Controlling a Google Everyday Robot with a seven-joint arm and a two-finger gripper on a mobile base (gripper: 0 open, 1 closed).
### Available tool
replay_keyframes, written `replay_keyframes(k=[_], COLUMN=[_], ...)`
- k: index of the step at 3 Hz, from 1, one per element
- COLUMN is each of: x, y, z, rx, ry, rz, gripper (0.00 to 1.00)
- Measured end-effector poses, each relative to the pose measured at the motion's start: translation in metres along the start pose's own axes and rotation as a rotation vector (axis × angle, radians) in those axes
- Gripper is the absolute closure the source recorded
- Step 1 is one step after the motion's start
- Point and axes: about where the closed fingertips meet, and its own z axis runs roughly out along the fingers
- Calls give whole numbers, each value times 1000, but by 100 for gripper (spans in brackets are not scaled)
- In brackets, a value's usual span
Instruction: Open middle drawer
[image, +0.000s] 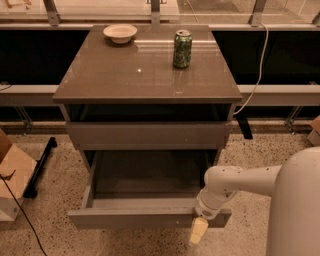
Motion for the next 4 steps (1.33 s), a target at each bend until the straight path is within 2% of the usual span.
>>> replay_keyframes(k=[1, 2, 3, 4], x=[11, 22, 32, 40], y=[18, 30, 43, 46], z=[-3, -6, 2, 15], rx=[-61, -96, -164, -216], ry=[27, 12, 3, -12], rz=[-46, -68, -95, -69], gripper=[27, 50, 47, 16])
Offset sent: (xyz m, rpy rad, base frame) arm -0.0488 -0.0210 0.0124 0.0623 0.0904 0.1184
